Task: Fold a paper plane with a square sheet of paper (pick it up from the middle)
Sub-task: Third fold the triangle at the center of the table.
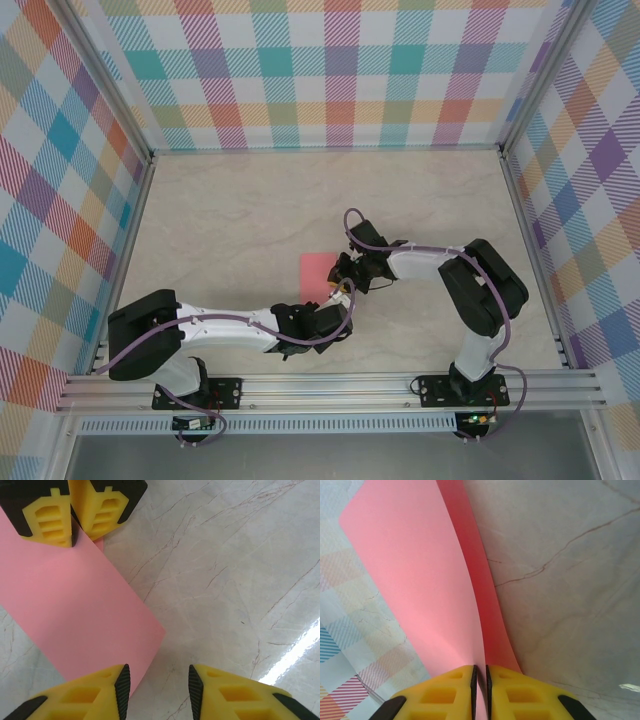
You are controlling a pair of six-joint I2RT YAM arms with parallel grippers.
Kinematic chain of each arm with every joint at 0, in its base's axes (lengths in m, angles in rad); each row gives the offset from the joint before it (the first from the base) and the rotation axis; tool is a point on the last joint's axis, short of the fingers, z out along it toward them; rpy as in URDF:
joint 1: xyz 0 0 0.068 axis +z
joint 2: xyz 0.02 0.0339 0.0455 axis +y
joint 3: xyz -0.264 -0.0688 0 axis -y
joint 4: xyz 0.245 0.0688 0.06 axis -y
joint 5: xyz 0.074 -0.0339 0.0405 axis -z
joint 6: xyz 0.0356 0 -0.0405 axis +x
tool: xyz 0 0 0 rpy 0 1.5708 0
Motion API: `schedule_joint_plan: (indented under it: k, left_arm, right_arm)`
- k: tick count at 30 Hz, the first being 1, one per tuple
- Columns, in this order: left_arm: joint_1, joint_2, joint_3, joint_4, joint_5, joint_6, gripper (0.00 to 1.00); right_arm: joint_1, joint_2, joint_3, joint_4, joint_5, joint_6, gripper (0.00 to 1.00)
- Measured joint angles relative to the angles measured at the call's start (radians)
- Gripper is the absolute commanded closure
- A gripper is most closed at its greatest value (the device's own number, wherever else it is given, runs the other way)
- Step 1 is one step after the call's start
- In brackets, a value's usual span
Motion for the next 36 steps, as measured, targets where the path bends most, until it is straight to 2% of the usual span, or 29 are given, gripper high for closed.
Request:
schedule_joint_plan:
  k: [4, 9, 17, 22, 24, 28, 32, 36]
  left_arm:
    - [0.006, 0.000, 0.000, 0.000, -0.007, -0.013, 0.79]
    - [0.013, -0.010, -0.008, 0.008, -0.015, -0.021, 0.99]
    - [0.058, -0.085, -0.042, 0.016, -0.014, -0.023, 1.00]
    - [0.087, -0.148, -0.079, 0.035, 0.035, -0.018, 0.66]
    - [0.090, -0.156, -0.083, 0.045, 0.063, -0.017, 0.60]
    - [0.088, -0.142, -0.081, 0.063, 0.114, -0.014, 0.52]
    - [0.071, -0.063, -0.050, 0.066, 0.119, -0.010, 0.43]
    - [0.047, 0.019, -0.004, 0.066, 0.081, -0.002, 0.45]
  right_arm:
    - [0.000, 0.000, 0.000, -0.006, 0.000, 0.000, 0.84]
    - [0.000, 0.000, 0.000, -0.015, 0.000, 0.000, 0.84]
    - [0.000, 0.000, 0.000, -0.021, 0.000, -0.001, 0.84]
    - [0.000, 0.000, 0.000, -0.019, 0.000, 0.000, 0.85]
    - [0.000, 0.000, 0.000, -0.019, -0.001, -0.001, 0.85]
    - [0.000, 0.000, 0.000, -0.019, -0.001, 0.000, 0.85]
    - [0.000, 0.000, 0.000, -0.018, -0.003, 0.000, 0.85]
    - [0.000, 0.000, 0.000, -0.016, -0.004, 0.000, 0.85]
